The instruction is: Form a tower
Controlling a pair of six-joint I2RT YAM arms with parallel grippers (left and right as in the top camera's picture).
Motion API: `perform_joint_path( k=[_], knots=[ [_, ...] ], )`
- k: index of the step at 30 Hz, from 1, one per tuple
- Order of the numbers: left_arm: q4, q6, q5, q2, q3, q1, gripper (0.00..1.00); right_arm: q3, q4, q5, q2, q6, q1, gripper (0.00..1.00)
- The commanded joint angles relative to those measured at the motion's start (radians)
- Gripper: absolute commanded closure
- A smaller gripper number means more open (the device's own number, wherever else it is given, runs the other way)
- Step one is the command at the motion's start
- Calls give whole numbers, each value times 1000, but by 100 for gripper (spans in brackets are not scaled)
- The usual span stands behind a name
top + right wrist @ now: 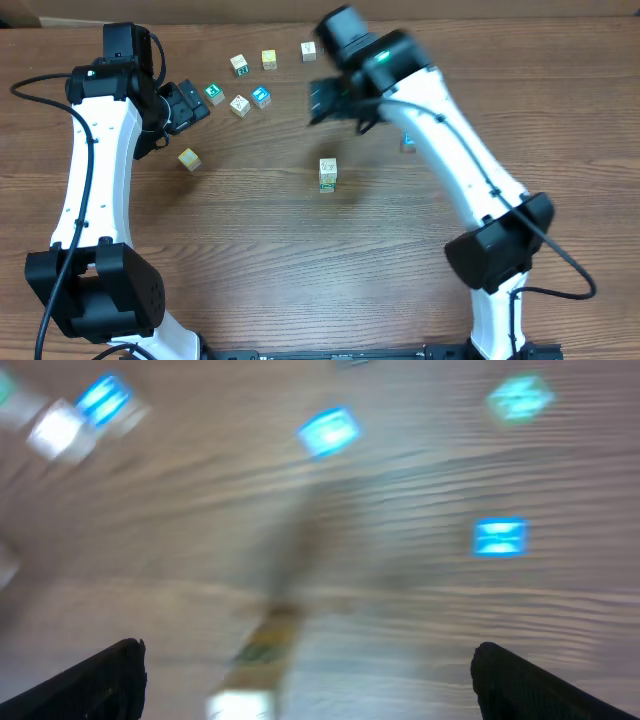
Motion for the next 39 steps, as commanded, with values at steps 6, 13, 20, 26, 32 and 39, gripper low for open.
perform_joint_path(
  k=[6,13,20,26,32,39],
  knots=[
    [-2,19,-6,12,0,-7,0,12,-60,27,-10,-6,-297,0],
    [-2,19,-7,12,0,-7,0,12,-35,27,-10,-6,-455,0],
    [-2,19,-7,12,0,-6,0,12,-34,27,-10,-6,-545,0],
    [-2,19,-7,12,0,-7,0,12,-34,27,-10,-6,-557,0],
    [-2,19,-7,12,0,-7,1,12,-34,27,-10,-6,-557,0],
    [-2,19,-7,12,0,-7,0,12,-34,27,-10,-6,-557,0]
  ],
)
